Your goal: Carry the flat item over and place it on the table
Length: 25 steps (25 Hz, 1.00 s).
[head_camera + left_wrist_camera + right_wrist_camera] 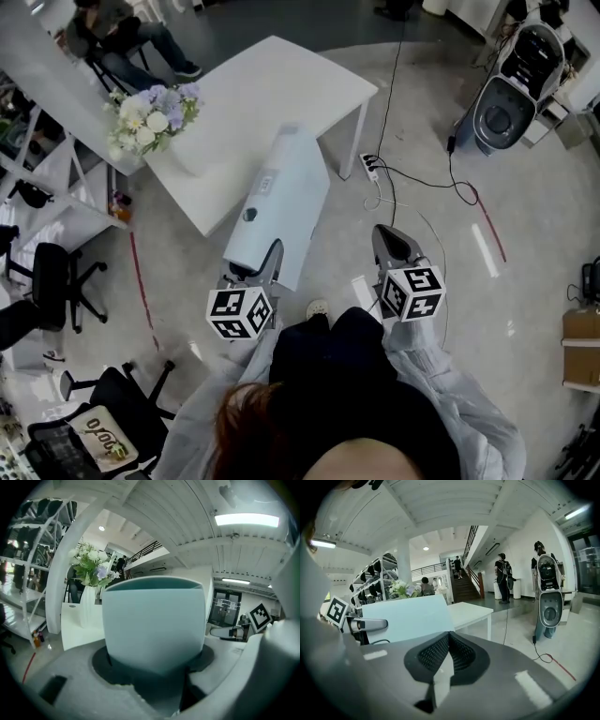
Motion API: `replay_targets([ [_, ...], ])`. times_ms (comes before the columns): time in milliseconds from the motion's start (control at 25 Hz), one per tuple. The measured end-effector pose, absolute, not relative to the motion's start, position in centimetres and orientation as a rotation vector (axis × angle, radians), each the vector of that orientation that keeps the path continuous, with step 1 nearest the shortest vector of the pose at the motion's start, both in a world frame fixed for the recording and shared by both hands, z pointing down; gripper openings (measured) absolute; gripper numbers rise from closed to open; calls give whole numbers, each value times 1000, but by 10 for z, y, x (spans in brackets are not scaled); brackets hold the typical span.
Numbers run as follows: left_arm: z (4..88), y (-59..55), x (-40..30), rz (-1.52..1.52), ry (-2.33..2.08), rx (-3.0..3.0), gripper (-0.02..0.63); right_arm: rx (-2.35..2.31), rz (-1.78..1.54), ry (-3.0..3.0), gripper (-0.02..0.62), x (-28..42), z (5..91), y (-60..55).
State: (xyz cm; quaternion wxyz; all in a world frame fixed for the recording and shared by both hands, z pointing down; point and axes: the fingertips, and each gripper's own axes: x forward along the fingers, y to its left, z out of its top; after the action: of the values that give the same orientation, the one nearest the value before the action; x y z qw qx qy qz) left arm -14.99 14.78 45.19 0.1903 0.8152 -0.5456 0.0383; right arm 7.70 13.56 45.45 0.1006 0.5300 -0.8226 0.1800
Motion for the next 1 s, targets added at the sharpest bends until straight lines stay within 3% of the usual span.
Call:
replay_targets([
  [560, 469, 120, -143, 100, -1460, 2254, 268, 1523, 606, -2386, 11, 71, 476, 102],
  [1000, 438, 8, -129, -22, -1507, 2264, 268, 1475, 549, -2449, 11, 82, 461, -17],
])
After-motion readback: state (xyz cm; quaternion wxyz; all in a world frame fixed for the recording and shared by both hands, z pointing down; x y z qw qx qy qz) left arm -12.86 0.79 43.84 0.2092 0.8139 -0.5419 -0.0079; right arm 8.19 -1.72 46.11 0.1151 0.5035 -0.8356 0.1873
